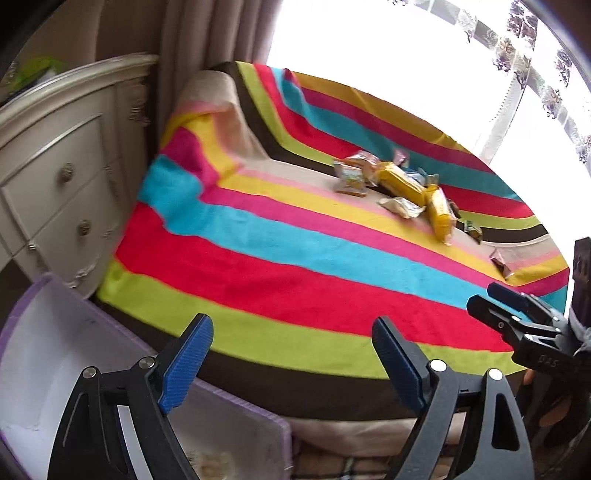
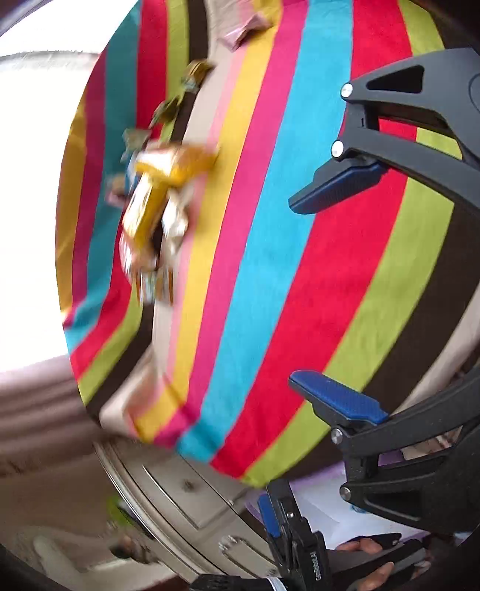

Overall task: Organize snacks
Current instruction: 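Move both tools back over the snack pile on the table, then grasp the yellow bread roll with the left tool while the right tool grasps the pink candy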

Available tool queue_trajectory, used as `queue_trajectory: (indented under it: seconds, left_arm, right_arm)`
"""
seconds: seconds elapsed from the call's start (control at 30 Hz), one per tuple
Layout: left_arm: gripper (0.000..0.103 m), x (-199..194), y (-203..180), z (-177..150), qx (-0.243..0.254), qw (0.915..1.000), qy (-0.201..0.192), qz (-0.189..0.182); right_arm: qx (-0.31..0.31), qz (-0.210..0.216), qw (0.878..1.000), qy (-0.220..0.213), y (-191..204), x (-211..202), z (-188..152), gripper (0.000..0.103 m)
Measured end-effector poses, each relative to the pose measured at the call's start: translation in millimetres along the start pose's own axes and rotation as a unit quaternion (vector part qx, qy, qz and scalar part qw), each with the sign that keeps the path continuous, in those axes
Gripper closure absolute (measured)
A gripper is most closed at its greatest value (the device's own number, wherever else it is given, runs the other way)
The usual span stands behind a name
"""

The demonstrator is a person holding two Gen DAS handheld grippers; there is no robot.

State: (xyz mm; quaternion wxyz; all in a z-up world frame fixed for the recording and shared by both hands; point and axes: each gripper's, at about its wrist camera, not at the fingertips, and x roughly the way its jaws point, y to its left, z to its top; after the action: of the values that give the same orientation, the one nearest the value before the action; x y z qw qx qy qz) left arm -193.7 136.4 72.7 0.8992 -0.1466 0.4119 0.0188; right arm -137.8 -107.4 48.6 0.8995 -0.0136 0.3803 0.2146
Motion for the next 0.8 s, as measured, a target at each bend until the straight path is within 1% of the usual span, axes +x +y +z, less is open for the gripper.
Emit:
queue_trajectory:
  seconds: [0.07, 0.13, 0.2, 0.23, 0.33, 0.43, 0.5, 0.57, 0.63, 0.7, 0.77, 0.8]
  left_arm:
    - [0.014, 31.3, -28.7, 11.2, 0.009, 0.9996, 0.013, -0.023]
    - [0.014, 62.5, -58.3, 20.0, 0.029, 0.9988, 0.013, -0.036]
    - [0.014, 93.2, -85.4, 29.0, 0.049, 0.9979, 0.015, -0.039]
    - [0.014, 108.3, -97.5, 33.9, 0.059, 0.9973, 0.017, -0.04]
    - [0.014, 147.0, -125.7, 41.0, 0.083, 0.9958, 0.028, -0.028]
    - [0.014, 160.8, -139.5, 40.4, 0.07, 0.9961, 0.047, -0.026]
    - [0.014, 161.4, -149.2, 37.2, 0.065, 0.9954, 0.055, -0.044]
    - [0.014, 160.5, -160.1, 32.0, 0.08, 0.9937, 0.062, -0.049]
    - [0.014, 162.0, -170.5, 28.7, 0.095, 0.9914, 0.069, -0.059]
    - [0.014, 164.9, -180.5, 29.1, 0.107, 0.9891, 0.075, -0.068]
    - [0.014, 170.5, -191.7, 32.3, 0.113, 0.9869, 0.082, -0.08]
    - [0.014, 173.7, -197.2, 34.8, 0.115, 0.9859, 0.085, -0.087]
  right_arm:
    - [0.053, -0.036, 0.998, 0.0, -55.3, -0.5, -0.4, 0.015]
    - [0.086, -0.082, 0.993, -0.008, -105.1, -2.7, -1.1, 0.015]
    - [0.086, -0.125, 0.988, -0.021, -149.3, -4.6, 2.8, 0.015]
    - [0.08, -0.136, 0.987, -0.025, -169.5, -3.4, 6.8, 0.015]
    - [0.061, -0.14, 0.988, -0.023, -228.2, 4.8, 20.4, 0.015]
    - [0.043, -0.148, 0.988, -0.003, -271.7, 20.2, 35.2, 0.015]
    - [0.035, -0.141, 0.989, 0.011, -291.4, 33.2, 43.3, 0.015]
    - [0.03, -0.125, 0.991, 0.026, -306.6, 44.5, 48.1, 0.015]
    - [0.022, -0.113, 0.992, 0.044, -316.3, 57.5, 49.5, 0.015]
    - [0.007, -0.1, 0.994, 0.049, -316.9, 59.4, 52.2, 0.014]
    - [-0.013, -0.097, 0.994, 0.049, -317.1, 58.1, 49.8, 0.027]
    - [-0.014, -0.09, 0.995, 0.043, -317.9, 54.3, 48.3, 0.055]
